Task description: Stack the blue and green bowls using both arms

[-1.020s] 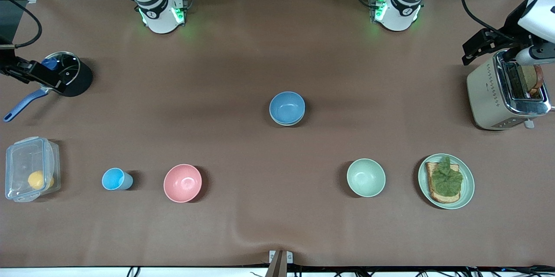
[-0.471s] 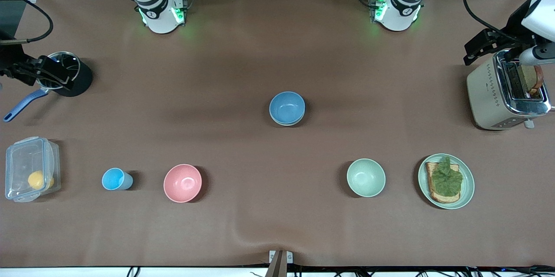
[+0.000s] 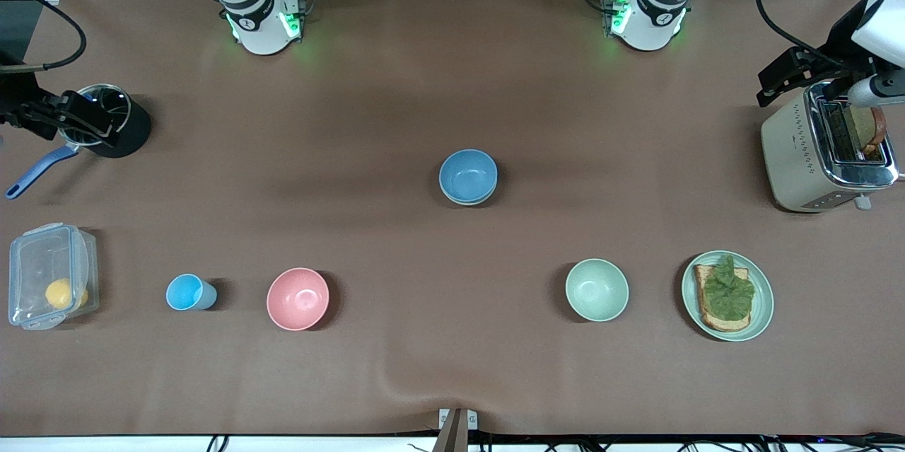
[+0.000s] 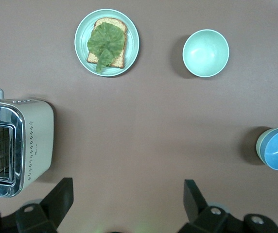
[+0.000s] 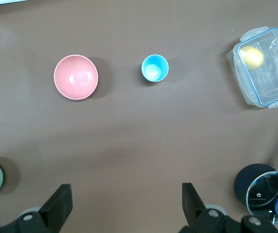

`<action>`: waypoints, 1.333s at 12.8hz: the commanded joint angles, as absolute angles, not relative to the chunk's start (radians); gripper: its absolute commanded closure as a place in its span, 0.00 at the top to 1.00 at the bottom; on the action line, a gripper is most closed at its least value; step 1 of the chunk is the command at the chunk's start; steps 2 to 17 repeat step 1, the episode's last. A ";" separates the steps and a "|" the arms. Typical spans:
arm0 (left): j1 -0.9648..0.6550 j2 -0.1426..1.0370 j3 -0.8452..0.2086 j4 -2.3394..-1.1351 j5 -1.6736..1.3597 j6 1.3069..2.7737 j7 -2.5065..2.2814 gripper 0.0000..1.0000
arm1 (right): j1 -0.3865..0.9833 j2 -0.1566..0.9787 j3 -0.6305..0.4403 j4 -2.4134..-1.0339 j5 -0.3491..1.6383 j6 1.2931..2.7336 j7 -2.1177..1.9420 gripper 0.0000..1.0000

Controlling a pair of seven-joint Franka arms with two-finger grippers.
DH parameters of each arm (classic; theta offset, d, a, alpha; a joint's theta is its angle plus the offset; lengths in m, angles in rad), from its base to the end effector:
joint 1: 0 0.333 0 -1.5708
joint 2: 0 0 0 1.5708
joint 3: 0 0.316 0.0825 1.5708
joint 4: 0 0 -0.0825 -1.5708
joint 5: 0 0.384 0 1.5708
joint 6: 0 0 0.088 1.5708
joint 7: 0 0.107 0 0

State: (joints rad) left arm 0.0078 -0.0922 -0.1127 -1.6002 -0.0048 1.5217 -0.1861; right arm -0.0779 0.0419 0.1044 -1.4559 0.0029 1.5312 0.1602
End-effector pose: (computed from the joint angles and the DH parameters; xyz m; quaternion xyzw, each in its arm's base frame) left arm 0.5175 -0.0581 0.6556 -0.9991 -0.0407 -0.0069 0.0018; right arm 0.5639 0.0138 0.6517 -0.9976 0.0668 -0.0164 0.0052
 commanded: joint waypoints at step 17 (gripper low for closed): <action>-0.003 -0.109 -0.101 -1.612 -0.012 1.529 -0.190 1.00 | -0.090 0.046 0.106 -1.443 -0.015 1.526 0.147 1.00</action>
